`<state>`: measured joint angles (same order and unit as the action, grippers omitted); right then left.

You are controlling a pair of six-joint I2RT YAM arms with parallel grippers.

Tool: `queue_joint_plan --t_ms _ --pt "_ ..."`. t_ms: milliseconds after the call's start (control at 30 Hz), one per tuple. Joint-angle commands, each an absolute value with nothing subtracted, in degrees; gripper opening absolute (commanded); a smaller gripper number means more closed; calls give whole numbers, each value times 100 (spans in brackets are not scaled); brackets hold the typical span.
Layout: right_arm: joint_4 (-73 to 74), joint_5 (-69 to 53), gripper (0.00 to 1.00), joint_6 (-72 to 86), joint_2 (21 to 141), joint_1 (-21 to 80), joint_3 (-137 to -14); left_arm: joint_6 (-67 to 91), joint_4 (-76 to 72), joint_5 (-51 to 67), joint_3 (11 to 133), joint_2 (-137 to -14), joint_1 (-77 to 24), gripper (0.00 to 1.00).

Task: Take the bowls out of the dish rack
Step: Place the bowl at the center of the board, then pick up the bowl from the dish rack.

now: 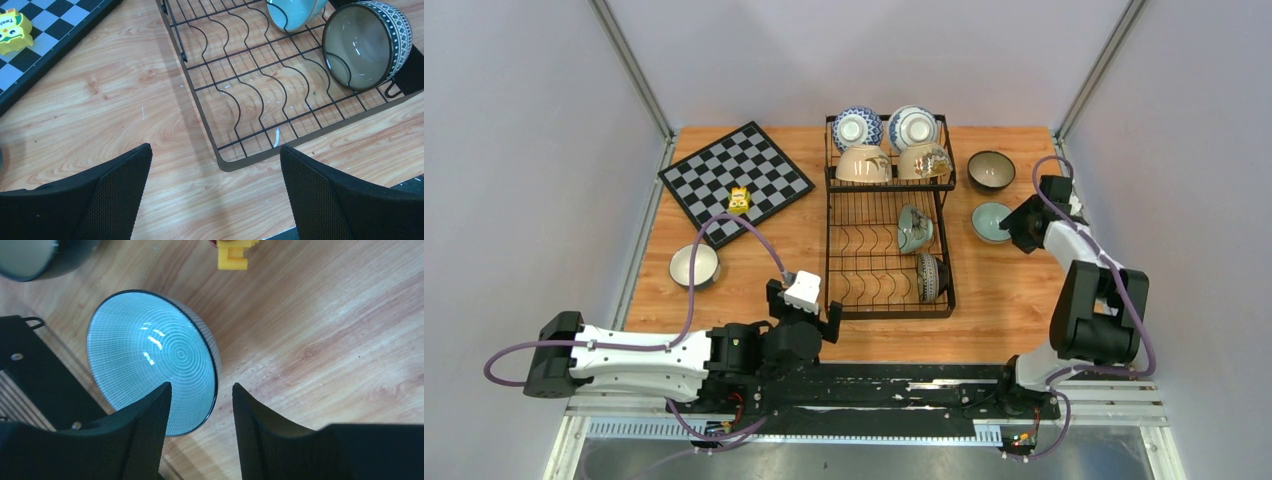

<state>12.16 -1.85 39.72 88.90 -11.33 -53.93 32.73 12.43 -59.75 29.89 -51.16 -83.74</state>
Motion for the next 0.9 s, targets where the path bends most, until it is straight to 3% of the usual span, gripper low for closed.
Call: queue_joint_plan --t_ms 0,200,400,633,867 --pt "1450 -182 54 3926 8039 -1108 -5299 3102 869 -5970 3164 -5123 -8334 100" --pt "1524 353 54 3747 6202 -414 -4413 2607 -1012 -5209 2774 -5166 -8053 100" --pt "1675 166 49 3475 4317 633 -3370 3044 -2271 -2892 2702 -5509 -6862 100" --pt "1663 -654 52 3761 3032 1015 -2373 3349 -3849 -944 2825 -6759 -5953 97" --pt "1226 -787 52 3676 2960 1192 -2056 3909 -5892 -1227 2706 -8050 -5746 95"
